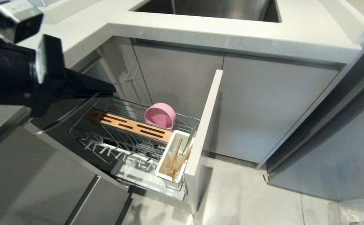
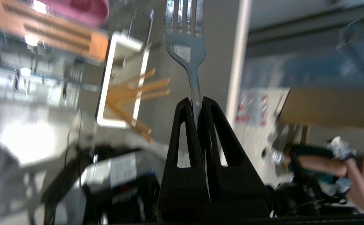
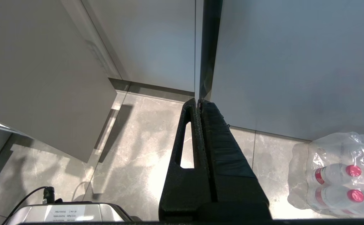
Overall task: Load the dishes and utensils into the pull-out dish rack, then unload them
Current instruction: Pick up the fork and place it in the cupboard
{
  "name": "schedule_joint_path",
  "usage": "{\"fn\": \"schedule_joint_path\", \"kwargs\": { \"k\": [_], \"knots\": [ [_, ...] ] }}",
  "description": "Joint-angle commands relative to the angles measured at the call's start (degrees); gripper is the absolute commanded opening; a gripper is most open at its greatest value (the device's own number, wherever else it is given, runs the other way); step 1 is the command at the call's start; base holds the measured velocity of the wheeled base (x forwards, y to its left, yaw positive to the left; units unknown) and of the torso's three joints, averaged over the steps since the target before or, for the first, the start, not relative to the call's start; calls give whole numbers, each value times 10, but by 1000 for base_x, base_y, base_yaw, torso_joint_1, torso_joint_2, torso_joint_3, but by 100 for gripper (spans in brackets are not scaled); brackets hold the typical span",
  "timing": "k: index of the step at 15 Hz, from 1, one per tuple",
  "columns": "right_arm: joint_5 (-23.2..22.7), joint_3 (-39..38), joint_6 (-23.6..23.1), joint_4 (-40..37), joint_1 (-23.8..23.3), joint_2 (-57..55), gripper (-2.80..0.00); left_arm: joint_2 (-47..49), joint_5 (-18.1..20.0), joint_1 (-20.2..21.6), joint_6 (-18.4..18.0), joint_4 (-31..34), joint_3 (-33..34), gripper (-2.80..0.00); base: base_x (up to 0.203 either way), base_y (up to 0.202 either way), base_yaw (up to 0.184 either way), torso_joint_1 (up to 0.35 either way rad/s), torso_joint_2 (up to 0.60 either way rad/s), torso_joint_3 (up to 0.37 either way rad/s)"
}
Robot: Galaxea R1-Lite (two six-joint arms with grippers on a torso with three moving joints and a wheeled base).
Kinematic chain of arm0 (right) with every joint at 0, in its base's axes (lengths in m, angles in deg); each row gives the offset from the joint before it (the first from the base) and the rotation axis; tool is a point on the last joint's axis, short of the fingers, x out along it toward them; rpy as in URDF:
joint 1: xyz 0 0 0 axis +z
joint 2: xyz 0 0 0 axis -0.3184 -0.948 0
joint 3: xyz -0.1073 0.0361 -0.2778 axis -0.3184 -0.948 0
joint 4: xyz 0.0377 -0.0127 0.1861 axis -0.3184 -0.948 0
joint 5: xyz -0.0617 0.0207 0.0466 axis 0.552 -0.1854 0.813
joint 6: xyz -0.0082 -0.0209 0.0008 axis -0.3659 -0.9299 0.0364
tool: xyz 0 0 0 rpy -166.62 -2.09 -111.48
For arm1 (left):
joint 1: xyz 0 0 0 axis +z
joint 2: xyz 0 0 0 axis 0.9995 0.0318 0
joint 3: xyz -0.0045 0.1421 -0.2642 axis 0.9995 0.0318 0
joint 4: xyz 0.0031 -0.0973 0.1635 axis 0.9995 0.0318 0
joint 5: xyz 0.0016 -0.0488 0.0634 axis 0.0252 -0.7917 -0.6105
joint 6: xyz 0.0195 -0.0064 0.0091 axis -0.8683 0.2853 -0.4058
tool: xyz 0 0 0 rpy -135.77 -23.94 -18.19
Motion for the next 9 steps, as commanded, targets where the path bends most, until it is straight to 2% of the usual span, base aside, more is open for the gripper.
{"fn": "schedule_joint_path", "kwargs": {
  "k": [1, 6, 9],
  "knots": [
    [0, -1, 0, 0, 0, 0, -280, 63, 0, -9, 7, 17, -5, -280, 0, 0, 0, 0, 0, 0],
    [0, -1, 0, 0, 0, 0, -280, 185, 1, -11, 60, 143, -91, -280, 0, 0, 0, 0, 0, 0],
    [0, -1, 1, 0, 0, 0, -280, 235, 5, -7, 89, 170, -123, -280, 0, 0, 0, 0, 0, 0]
  ]
}}
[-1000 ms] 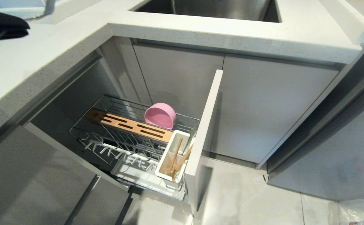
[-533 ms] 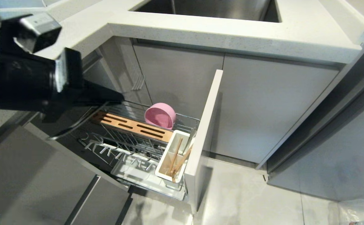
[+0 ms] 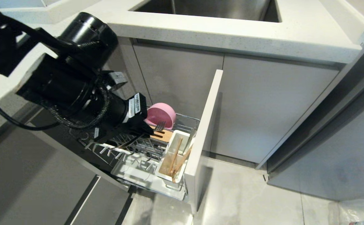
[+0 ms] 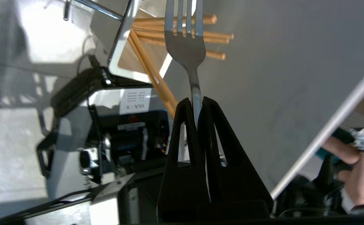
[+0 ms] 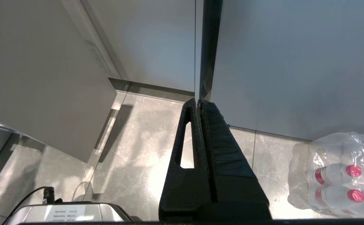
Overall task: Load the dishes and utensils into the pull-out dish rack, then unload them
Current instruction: Pick up the fork and place it in the cupboard
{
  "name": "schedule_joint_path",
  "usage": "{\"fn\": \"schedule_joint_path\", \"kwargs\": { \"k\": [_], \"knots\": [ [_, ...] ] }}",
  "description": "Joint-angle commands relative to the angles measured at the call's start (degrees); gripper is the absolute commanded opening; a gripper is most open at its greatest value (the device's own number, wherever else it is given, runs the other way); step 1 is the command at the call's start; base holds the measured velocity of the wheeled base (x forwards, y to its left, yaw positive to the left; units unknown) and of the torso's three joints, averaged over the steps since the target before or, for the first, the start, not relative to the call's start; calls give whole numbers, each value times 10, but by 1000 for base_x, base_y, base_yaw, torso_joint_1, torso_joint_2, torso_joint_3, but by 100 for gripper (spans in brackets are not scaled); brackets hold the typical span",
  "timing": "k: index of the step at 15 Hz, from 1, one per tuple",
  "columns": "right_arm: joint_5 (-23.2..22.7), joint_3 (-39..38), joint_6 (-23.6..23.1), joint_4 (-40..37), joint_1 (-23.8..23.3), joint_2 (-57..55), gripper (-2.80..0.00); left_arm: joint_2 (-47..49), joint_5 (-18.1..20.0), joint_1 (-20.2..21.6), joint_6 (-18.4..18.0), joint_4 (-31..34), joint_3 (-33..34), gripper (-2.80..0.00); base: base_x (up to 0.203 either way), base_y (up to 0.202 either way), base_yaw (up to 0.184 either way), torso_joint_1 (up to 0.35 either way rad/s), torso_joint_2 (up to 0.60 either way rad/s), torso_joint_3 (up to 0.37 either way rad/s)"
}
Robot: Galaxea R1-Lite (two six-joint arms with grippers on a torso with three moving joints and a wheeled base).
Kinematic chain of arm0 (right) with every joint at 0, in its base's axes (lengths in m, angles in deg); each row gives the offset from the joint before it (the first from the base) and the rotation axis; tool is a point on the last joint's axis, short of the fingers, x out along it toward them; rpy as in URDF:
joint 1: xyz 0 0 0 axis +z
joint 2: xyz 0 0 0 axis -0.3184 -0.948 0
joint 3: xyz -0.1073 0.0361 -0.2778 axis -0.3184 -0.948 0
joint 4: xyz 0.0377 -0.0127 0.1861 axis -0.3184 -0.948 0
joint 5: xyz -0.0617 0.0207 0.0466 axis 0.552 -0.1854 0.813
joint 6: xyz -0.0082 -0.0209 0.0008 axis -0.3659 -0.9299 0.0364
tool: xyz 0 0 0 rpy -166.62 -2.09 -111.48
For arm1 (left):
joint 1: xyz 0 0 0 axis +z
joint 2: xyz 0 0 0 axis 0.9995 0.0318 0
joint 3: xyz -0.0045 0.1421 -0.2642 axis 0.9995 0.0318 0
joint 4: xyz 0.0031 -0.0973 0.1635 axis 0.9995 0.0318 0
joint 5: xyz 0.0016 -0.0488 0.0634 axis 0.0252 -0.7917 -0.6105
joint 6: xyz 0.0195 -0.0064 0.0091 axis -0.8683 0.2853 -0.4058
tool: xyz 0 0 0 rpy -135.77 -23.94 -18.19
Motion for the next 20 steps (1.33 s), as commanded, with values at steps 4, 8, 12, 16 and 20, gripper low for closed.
{"fn": "schedule_joint_path", "kwargs": {
  "k": [4, 8, 12, 16, 20],
  "knots": [
    [0, -1, 1, 0, 0, 0, -280, 76, 28, 19, 13, 6, -35, -280, 0, 0, 0, 0, 0, 0],
    [0, -1, 0, 0, 0, 0, -280, 121, 60, 20, 13, 32, -55, -280, 0, 0, 0, 0, 0, 0],
    [0, -1, 0, 0, 0, 0, -280, 142, 96, 19, 13, 43, -61, -280, 0, 0, 0, 0, 0, 0],
    [0, -1, 1, 0, 0, 0, -280, 164, 93, 20, 13, 41, -68, -280, 0, 0, 0, 0, 0, 0],
    [0, -1, 0, 0, 0, 0, -280, 178, 93, 31, 11, 22, -68, -280, 0, 0, 0, 0, 0, 0]
  ]
}}
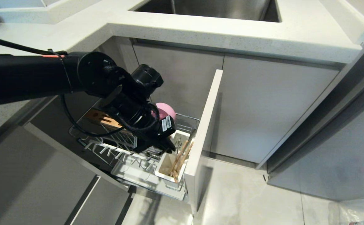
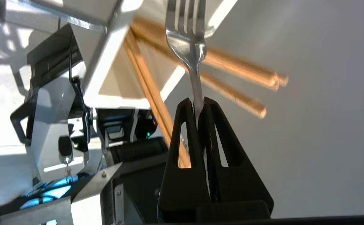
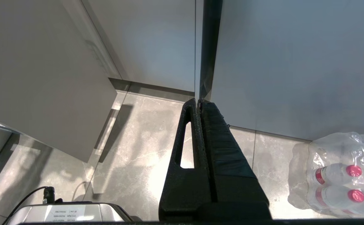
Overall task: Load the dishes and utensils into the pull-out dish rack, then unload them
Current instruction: Pick up the fork and place it in the cupboard
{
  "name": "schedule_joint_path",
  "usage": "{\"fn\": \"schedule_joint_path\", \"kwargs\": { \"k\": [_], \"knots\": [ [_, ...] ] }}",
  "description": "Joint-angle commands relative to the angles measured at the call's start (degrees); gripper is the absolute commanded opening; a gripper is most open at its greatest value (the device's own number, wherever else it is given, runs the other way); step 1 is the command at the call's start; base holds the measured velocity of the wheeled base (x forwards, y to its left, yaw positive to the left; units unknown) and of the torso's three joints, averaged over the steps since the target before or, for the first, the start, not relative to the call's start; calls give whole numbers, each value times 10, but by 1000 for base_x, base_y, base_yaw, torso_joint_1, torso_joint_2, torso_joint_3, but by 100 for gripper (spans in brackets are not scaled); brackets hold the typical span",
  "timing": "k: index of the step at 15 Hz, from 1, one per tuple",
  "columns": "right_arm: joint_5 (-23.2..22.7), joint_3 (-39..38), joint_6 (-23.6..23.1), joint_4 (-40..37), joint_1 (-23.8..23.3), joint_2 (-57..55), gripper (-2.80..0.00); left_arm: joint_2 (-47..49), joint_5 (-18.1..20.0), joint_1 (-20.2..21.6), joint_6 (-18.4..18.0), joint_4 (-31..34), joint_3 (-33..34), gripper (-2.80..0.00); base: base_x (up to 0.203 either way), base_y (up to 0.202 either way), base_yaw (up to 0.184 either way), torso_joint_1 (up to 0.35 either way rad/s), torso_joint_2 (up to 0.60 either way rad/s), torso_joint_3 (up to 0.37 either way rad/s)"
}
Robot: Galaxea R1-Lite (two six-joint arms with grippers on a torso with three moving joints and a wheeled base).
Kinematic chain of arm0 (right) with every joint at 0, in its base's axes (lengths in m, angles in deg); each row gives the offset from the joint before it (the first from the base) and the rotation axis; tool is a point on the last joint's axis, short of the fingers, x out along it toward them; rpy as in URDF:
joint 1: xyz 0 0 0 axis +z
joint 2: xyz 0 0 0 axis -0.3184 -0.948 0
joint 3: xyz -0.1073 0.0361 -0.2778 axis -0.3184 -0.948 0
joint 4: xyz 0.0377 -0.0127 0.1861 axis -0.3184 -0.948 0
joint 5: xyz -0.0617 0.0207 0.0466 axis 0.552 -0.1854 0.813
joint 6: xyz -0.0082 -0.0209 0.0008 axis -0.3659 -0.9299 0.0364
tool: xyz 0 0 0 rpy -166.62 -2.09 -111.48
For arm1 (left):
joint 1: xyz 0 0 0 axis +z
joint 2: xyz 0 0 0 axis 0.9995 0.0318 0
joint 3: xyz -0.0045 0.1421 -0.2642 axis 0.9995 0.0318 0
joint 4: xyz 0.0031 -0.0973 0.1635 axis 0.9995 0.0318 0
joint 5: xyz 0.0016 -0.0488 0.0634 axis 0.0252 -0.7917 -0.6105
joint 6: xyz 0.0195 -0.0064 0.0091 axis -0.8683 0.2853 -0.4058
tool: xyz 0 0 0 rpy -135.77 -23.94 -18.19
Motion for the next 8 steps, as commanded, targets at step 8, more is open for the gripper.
{"fn": "schedule_joint_path", "kwargs": {
  "k": [8],
  "knots": [
    [0, -1, 0, 0, 0, 0, -280, 35, 7, 14, 3, -7, -9, -280, 0, 0, 0, 0, 0, 0]
  ]
}}
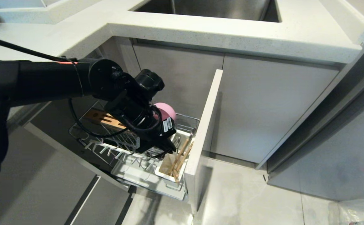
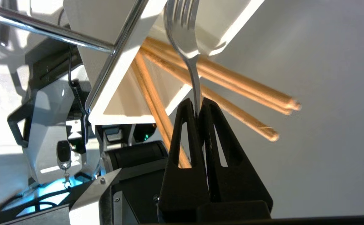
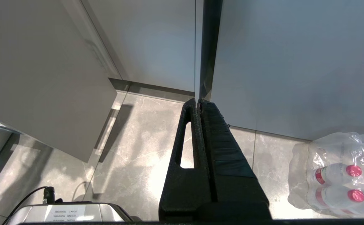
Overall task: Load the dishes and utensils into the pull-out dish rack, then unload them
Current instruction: Pick up the fork and place it in the cupboard
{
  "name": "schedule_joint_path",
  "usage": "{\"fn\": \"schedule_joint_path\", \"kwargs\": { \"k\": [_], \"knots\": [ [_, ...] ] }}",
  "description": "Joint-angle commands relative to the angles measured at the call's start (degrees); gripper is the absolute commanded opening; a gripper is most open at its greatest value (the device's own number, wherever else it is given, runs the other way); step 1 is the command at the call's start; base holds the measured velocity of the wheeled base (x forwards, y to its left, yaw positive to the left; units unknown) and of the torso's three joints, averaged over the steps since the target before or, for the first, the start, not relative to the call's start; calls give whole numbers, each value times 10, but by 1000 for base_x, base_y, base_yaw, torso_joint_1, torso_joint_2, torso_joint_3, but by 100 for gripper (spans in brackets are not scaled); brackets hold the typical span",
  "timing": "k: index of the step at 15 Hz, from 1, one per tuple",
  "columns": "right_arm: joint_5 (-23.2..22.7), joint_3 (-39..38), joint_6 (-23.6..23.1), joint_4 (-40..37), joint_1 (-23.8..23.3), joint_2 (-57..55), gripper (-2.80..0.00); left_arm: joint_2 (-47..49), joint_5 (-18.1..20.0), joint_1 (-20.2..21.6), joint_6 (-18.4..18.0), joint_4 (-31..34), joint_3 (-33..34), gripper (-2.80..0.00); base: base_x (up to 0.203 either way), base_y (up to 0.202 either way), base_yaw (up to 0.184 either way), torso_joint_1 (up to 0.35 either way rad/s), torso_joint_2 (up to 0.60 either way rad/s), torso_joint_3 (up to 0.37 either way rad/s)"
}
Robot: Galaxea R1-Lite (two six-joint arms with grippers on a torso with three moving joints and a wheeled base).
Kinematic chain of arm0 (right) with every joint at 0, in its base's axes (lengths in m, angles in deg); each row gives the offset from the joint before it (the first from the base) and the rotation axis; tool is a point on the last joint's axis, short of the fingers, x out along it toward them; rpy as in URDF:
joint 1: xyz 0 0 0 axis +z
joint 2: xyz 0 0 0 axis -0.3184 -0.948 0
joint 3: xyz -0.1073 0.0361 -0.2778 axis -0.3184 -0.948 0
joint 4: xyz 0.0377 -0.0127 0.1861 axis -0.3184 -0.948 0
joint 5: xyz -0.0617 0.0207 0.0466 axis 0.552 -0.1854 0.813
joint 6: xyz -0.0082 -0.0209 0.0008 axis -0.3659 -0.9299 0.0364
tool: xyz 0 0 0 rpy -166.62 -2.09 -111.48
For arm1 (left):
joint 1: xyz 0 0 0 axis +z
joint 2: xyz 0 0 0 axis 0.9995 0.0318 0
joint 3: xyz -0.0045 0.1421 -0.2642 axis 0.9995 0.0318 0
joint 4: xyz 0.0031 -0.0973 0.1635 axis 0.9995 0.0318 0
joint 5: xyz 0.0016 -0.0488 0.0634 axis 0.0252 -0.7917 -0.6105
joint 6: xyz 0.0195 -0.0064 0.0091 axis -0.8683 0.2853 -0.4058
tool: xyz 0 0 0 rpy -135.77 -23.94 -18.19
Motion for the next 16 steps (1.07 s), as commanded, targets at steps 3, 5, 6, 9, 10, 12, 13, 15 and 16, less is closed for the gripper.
{"fn": "schedule_joint_path", "kwargs": {
  "k": [3, 5, 6, 9, 10, 12, 13, 15, 16],
  "knots": [
    [0, -1, 0, 0, 0, 0, -280, 21, 3, -1, 5, 5, -9, -280, 0, 0, 0, 0, 0, 0],
    [0, -1, 0, 0, 0, 0, -280, 25, 5, 0, 7, 6, -12, -280, 0, 0, 0, 0, 0, 0],
    [0, -1, 0, 0, 0, 0, -280, 26, 5, 0, 14, 6, -17, -280, 0, 0, 0, 0, 0, 0],
    [0, -1, 0, 0, 0, 0, -280, 39, 13, 2, 17, 21, -31, -280, 0, 0, 0, 0, 0, 0],
    [0, -1, 0, 0, 0, 0, -280, 41, 14, 2, 17, 22, -32, -280, 0, 0, 0, 0, 0, 0],
    [0, -1, 0, 0, 0, 0, -280, 48, 14, 2, 20, 22, -34, -280, 0, 0, 0, 0, 0, 0],
    [0, -1, 0, 0, 0, 0, -280, 51, 13, 2, 26, 22, -35, -280, 0, 0, 0, 0, 0, 0],
    [0, -1, 0, 0, 0, 0, -280, 55, 13, 2, 29, 21, -35, -280, 0, 0, 0, 0, 0, 0],
    [0, -1, 0, 0, 0, 0, -280, 55, 13, 2, 29, 21, -36, -280, 0, 0, 0, 0, 0, 0]
  ]
}}
